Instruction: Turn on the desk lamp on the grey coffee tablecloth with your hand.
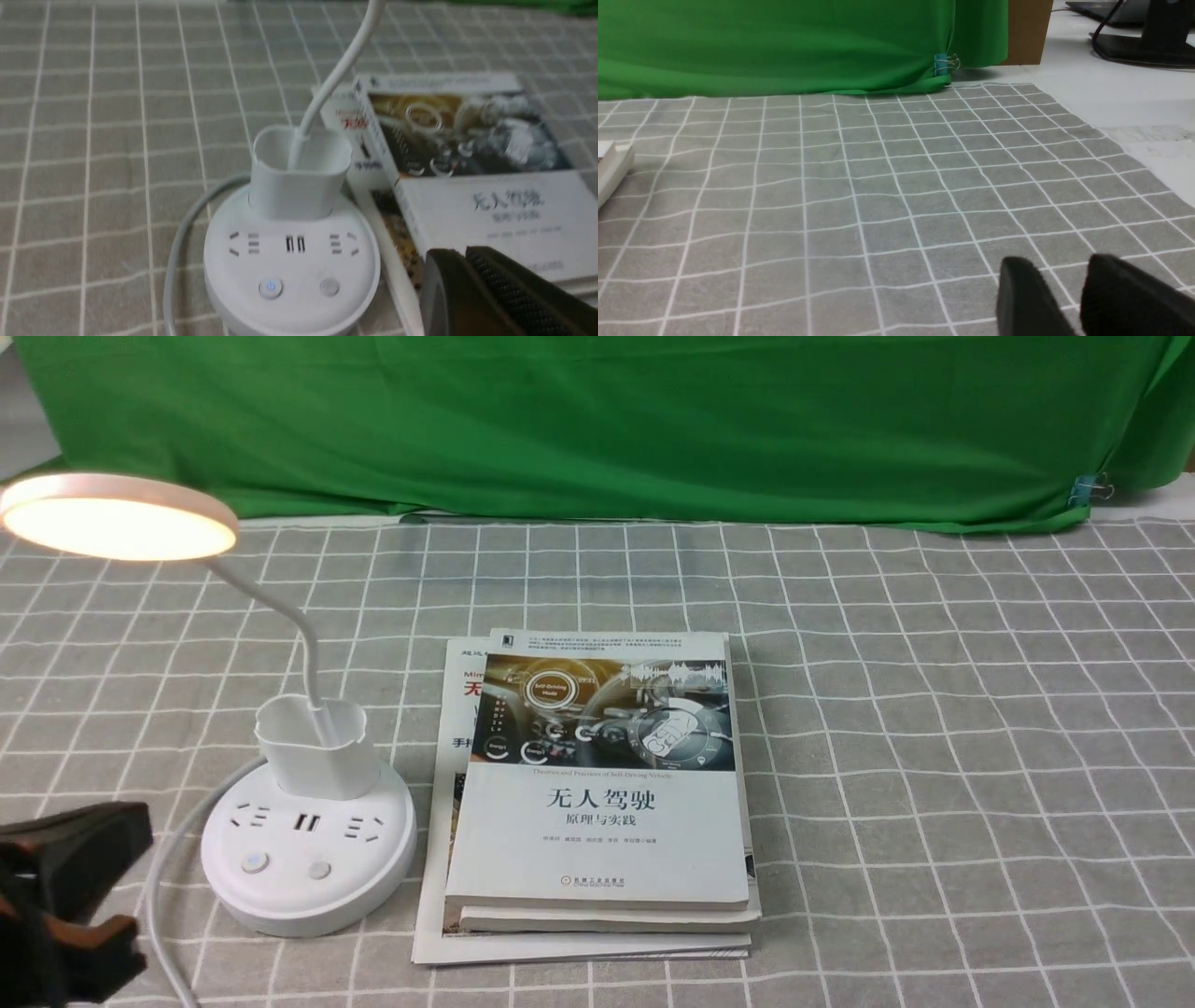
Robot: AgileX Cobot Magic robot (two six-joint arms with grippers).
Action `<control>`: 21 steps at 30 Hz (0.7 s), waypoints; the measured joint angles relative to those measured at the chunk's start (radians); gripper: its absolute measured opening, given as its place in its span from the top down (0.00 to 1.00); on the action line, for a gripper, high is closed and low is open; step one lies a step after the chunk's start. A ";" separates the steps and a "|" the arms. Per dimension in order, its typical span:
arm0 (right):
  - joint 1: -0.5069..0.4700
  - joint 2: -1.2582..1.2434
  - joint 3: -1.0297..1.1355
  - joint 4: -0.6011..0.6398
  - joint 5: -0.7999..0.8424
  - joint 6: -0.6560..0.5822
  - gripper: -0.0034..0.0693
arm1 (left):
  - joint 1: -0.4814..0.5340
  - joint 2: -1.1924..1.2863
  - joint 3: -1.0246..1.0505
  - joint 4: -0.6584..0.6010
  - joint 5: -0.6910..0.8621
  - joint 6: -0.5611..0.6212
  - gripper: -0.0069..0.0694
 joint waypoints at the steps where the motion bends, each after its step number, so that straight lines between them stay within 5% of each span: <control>1: 0.000 0.000 0.000 0.000 0.000 0.000 0.62 | 0.000 -0.030 0.000 0.000 -0.002 0.000 0.88; 21: 0.000 0.000 0.000 0.000 0.000 0.000 0.62 | 0.000 -0.169 0.028 -0.027 -0.024 0.005 0.89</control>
